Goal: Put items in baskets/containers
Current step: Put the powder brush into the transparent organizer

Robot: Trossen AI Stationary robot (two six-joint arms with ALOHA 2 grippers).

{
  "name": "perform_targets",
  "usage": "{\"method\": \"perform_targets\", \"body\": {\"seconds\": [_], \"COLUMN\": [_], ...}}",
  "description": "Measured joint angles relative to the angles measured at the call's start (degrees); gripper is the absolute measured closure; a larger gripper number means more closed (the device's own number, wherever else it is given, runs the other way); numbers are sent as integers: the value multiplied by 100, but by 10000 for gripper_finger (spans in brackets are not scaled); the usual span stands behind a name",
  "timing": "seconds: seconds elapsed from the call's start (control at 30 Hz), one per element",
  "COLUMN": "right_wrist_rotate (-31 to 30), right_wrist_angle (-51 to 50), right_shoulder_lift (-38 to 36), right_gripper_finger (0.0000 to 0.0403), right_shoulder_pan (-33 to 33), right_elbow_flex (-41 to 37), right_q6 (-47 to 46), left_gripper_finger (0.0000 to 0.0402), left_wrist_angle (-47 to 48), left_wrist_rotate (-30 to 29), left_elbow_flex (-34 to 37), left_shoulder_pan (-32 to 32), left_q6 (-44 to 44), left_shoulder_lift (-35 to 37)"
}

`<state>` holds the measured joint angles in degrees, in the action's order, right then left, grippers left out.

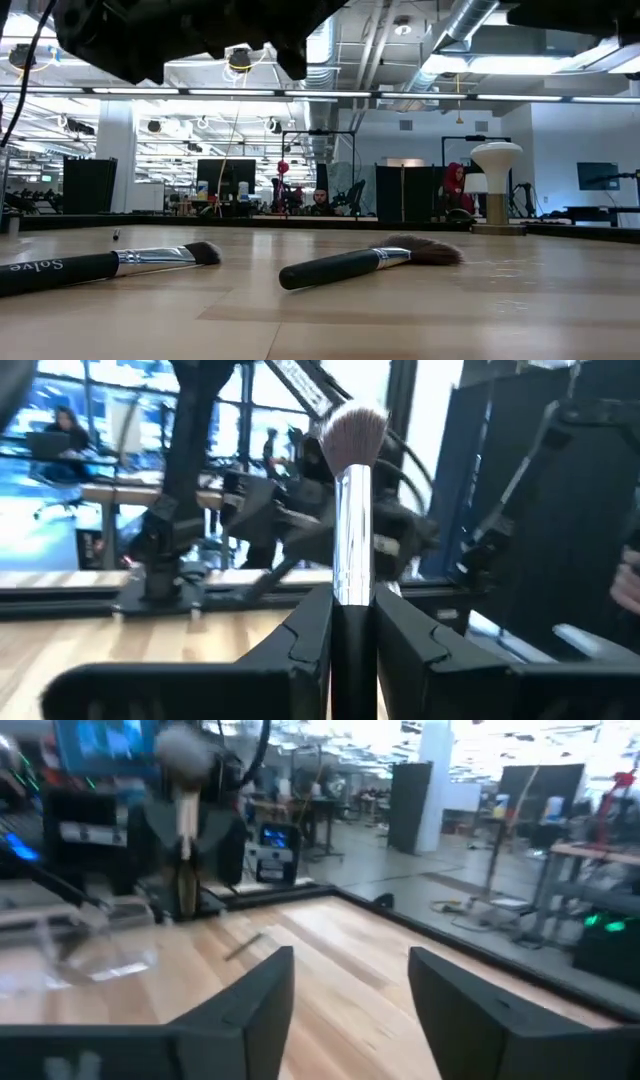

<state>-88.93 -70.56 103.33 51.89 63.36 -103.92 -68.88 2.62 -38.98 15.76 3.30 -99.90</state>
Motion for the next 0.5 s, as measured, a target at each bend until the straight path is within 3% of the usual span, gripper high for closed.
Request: {"method": "perform_targets", "body": {"seconds": [0.13, 0.27, 0.4, 0.5], "right_wrist_rotate": [654, 1676, 3331, 4747], "right_wrist_angle": [535, 1562, 2724, 3143], "right_shoulder_lift": [0, 0, 0, 0], "right_gripper_finger": [199, 208, 221, 232], "right_shoulder_pan": [-460, -1120, -1913, -2468], "right_elbow_flex": [306, 557, 644, 644], "right_q6": [1599, 4029, 6626, 7875], "left_gripper_finger": [346, 346, 346, 346], "left_wrist_angle": [-87, -101, -107, -109], "left_wrist_rotate": [-97, -97, -95, -98], "left_elbow_flex": [113, 143, 159, 222], "left_shoulder_pan": [-10, 31, 97, 157], "left_q6": [56, 111, 165, 165], "left_shoulder_lift": [0, 0, 0, 13]}}
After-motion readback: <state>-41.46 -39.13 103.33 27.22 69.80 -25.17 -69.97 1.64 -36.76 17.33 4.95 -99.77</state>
